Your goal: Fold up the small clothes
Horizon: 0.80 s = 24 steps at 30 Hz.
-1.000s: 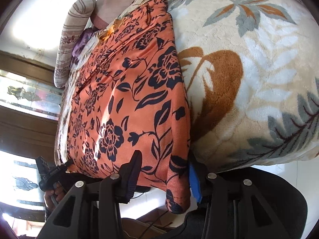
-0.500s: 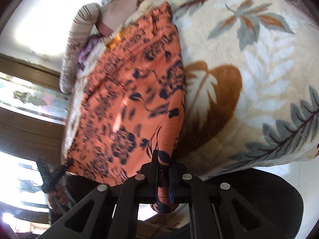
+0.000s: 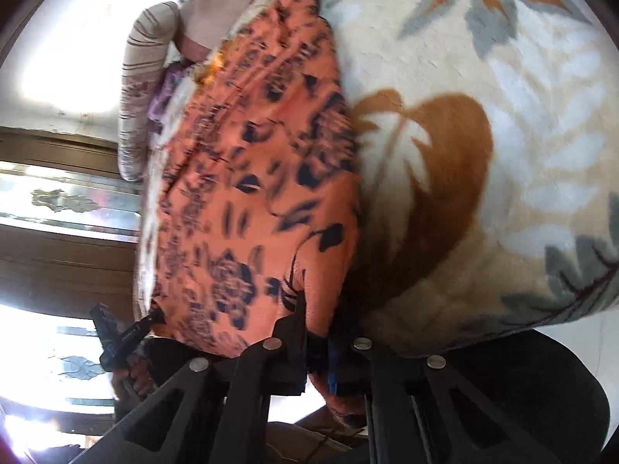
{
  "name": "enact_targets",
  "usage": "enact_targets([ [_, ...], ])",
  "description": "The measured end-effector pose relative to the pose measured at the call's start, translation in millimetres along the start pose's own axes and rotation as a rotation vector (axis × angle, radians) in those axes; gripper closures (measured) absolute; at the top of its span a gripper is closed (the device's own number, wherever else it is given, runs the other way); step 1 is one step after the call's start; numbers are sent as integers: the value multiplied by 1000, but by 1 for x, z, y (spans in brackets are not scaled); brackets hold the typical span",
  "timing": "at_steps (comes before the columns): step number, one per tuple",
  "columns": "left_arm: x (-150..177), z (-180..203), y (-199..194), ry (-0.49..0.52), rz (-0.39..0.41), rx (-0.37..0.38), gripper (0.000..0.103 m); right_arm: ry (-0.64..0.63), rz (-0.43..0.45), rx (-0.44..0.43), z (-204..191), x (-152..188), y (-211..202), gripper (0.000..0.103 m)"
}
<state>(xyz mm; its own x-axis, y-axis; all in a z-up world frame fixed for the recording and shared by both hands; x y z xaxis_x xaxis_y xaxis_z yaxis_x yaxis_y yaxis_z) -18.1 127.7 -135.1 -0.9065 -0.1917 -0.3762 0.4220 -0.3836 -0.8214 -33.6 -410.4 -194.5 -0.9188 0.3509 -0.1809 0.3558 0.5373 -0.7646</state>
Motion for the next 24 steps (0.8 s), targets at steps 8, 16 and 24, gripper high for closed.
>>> enact_targets([
  [8,-7,-15,22,-42,-88,-12,98,95,-2,-67,18,-13,11,96],
  [16,-146,48,-7,95,124,137,97,11,170,-254,-42,-127,-18,96],
  [24,-268,33,103,18,169,-139,22,206,344,-93,-17,-267,42,24],
])
Point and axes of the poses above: each gripper's, at about its wrist camera, not at the fingertips, and y roughly the way its jaws point, z to its right, x to its underside, the point moved 1 cm from there along y, roughly the way its jaws point, and after that the axes turned 6 degrees about x, right-handed, at the moved point
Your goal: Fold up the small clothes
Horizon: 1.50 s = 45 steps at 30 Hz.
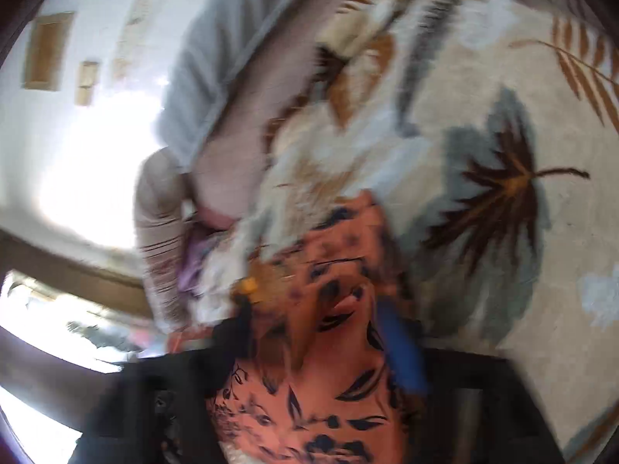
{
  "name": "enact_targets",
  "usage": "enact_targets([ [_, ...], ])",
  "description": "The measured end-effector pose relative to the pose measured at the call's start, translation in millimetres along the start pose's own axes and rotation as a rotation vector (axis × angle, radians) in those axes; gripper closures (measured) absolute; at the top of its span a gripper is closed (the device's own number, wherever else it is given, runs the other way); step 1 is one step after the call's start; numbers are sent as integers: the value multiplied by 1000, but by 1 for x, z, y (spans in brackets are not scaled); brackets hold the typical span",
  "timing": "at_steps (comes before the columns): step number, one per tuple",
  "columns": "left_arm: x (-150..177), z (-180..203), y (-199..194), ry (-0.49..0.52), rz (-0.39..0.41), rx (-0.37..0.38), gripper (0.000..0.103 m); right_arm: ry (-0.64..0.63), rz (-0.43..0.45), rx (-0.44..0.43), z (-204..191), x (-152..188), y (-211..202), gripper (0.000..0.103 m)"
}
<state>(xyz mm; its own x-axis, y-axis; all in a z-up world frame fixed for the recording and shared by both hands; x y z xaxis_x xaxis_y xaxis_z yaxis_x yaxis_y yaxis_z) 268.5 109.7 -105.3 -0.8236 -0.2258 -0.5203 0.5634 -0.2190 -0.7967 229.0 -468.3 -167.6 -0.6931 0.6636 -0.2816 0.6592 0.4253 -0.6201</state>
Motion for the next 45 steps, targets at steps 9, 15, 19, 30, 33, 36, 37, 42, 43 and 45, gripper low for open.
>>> enact_targets([
  [9,79,-34,-80,-128,133,100,22,-76,8,-63,11,130,-69,24],
  [15,119,-17,-30,-155,-24,120,21,74,-89,-90,13,150,-14,25],
  [19,102,-15,-16,-166,12,72,19,177,-13,-11,8,140,-1,25],
  [30,57,12,-55,-117,32,88,86,108,72,64,-27,112,-7,92],
  [33,72,17,-100,-98,81,119,86,16,104,32,-52,118,-49,93],
  [36,112,9,-128,-101,75,124,84,-16,101,9,-50,141,-86,93],
  [37,132,3,-127,-97,49,108,79,-48,88,41,-48,155,-92,93],
  [42,205,-48,-93,-164,-29,87,59,68,-76,160,43,219,-83,78],
  [43,203,-49,-101,-154,-31,85,54,98,-61,93,56,225,-90,76],
  [45,192,-50,-112,-152,-46,59,45,85,-26,120,61,227,-111,65],
])
Point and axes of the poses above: each gripper's, at about its wrist camera, not at the fingertips, and y roughly the way its jaws point, z to its right, x to its underside, the point moved 1 cm from there along y, roughly the way its jaws point, and after that the axes turned 6 degrees about x, right-handed, at the moved point
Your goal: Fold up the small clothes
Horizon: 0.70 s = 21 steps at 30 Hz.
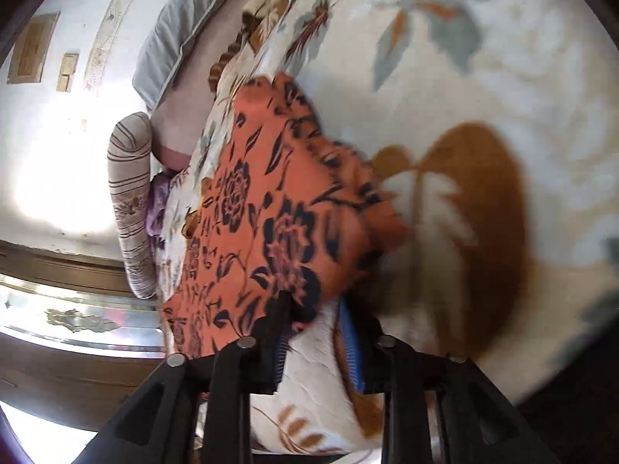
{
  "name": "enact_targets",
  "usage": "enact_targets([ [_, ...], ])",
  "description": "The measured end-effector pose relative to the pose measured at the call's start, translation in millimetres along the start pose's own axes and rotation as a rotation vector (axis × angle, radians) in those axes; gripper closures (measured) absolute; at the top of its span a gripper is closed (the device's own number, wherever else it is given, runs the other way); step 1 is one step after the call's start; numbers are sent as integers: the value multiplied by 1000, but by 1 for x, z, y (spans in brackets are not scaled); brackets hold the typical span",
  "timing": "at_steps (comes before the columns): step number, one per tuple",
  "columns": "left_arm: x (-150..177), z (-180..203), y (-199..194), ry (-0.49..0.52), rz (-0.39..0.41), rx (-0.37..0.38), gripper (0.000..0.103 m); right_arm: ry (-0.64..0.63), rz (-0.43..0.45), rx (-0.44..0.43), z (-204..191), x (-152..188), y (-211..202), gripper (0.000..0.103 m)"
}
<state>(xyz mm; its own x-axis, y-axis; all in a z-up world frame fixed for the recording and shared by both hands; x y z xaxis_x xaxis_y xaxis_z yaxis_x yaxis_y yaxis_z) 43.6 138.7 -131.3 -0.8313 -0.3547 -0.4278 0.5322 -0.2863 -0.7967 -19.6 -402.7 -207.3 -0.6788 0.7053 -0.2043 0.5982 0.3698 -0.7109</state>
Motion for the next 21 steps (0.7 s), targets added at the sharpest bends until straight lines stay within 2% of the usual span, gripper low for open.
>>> enact_targets([
  [1,-6,1,-6,7,20,6,44,-23,40,23,0,-2,-14,51],
  [3,-21,3,-15,39,63,7,44,-65,106,34,-6,-12,-35,41],
  [5,-40,5,-15,63,79,17,44,-141,149,58,-22,-29,-46,41],
  [6,-50,5,-7,81,75,38,44,-179,151,56,-30,-40,-46,41],
  [8,-69,8,7,112,61,34,44,-264,151,47,-50,-62,-40,41],
  [11,-88,15,38,130,28,37,44,-364,135,73,-83,-98,-11,41],
  [14,-101,23,58,143,18,31,44,-461,113,139,-107,-127,24,41],
  [18,-110,31,80,152,2,24,44,-530,73,245,-117,-151,72,44],
  [20,-112,34,90,164,-8,17,44,-556,58,288,-115,-153,91,52],
  [21,-112,36,93,180,-11,4,52,-567,55,286,-116,-152,96,72],
])
Point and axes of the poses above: each gripper's, at about its wrist camera, not at the fingertips, and y roughly the way its jaws point, z to its right, x to its underside, the point moved 1 cm from there along y, roughly the way its jaws point, and after that the axes turned 6 degrees about x, right-handed, at the moved point
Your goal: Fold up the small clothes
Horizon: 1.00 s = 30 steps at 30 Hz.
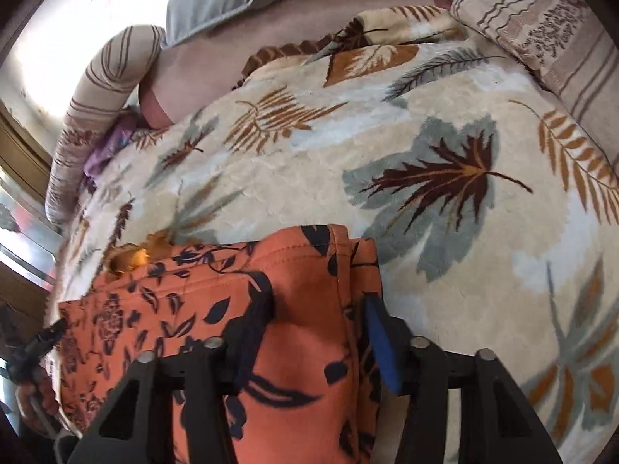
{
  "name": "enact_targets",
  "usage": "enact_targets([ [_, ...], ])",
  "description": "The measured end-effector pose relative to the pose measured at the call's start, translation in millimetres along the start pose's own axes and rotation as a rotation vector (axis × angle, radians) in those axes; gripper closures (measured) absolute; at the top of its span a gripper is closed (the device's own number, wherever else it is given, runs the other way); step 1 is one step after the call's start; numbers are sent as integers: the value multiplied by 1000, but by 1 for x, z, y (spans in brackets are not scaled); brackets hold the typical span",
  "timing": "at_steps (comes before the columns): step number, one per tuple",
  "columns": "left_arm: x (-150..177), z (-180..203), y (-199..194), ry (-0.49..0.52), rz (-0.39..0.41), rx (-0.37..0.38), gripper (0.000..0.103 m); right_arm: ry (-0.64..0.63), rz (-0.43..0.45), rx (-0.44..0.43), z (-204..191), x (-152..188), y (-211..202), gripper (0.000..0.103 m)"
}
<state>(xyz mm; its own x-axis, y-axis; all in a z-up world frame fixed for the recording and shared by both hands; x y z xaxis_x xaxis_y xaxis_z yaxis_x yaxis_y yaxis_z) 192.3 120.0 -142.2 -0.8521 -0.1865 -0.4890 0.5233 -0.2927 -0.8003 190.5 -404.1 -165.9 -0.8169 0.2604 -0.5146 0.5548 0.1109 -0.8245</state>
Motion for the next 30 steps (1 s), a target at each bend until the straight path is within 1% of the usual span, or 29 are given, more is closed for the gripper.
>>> enact_targets([
  [1,-1,2,3,24,-6,-18,81,-13,0,2,-4,0,1,87],
  [2,-2,4,4,43,-13,-34,94,-37,16,29,-8,0,-2,93],
  [3,-3,6,2,57,-3,-38,94,-60,37,51,-13,1,-8,97],
  [4,-5,9,-2,76,16,-39,96,-70,67,65,-16,0,-17,97],
  [7,-10,22,-19,121,85,-21,97,-77,190,104,-20,-3,-53,97],
  [9,-15,22,-17,109,108,-19,97,-69,217,134,-17,-6,-62,97],
  [10,-17,20,-8,98,95,-30,96,-58,213,157,-13,-7,-56,97],
  [11,-18,17,5,96,71,-58,95,-46,188,165,-9,-7,-46,97],
  [12,-18,13,21,93,26,-98,94,-36,134,149,-3,-7,-28,96],
  [13,-18,9,34,78,-14,-111,93,-13,62,135,3,-5,-6,95],
  [14,-18,9,33,73,10,-110,93,24,20,122,10,-1,8,93],
  [15,-20,12,28,76,13,-112,93,51,47,102,13,1,6,93],
  [16,-23,14,22,79,16,-113,85,69,69,98,13,2,-2,86],
  [17,-24,15,16,81,26,-113,67,81,81,101,13,2,-10,79],
  [18,-26,15,7,81,45,-110,59,85,88,115,12,3,-18,64],
  [19,-26,15,-4,76,71,-102,52,88,96,132,11,4,-28,51],
  [20,-25,16,-16,71,99,-93,52,97,118,128,10,6,-40,47],
  [21,-23,17,-29,70,122,-87,52,104,150,105,8,9,-56,46],
  [23,-14,22,-52,74,148,-68,47,107,174,45,0,16,-78,46],
  [24,-7,24,-63,75,158,-57,46,109,179,-1,-5,22,-87,44],
  [25,2,28,-74,82,166,-46,44,103,180,-61,-13,29,-95,40],
  [26,13,31,-83,88,174,-36,41,95,176,-110,-19,37,-99,37],
  [27,25,34,-91,87,178,-27,39,82,157,-166,-26,46,-101,32],
  [28,38,37,-96,85,174,-15,35,76,127,-213,-30,55,-97,32],
  [29,50,38,-98,82,165,-3,35,83,95,-240,-30,64,-89,32],
  [30,63,39,-98,70,157,6,33,104,63,-233,-26,74,-79,32],
])
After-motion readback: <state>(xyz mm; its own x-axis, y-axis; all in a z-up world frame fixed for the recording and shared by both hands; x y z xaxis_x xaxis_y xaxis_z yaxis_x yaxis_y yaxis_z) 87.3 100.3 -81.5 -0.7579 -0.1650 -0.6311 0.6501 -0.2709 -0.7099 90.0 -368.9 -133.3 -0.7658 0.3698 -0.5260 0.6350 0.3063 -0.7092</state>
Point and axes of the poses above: each gripper's, at about its wrist camera, not at the fingertips, and y roughly the way its jaws point, z to its right, x to its underside, the point moved 1 cm from there along y, roughly the way its jaws point, and after that the axes turned 6 degrees about x, right-handed, at the moved point
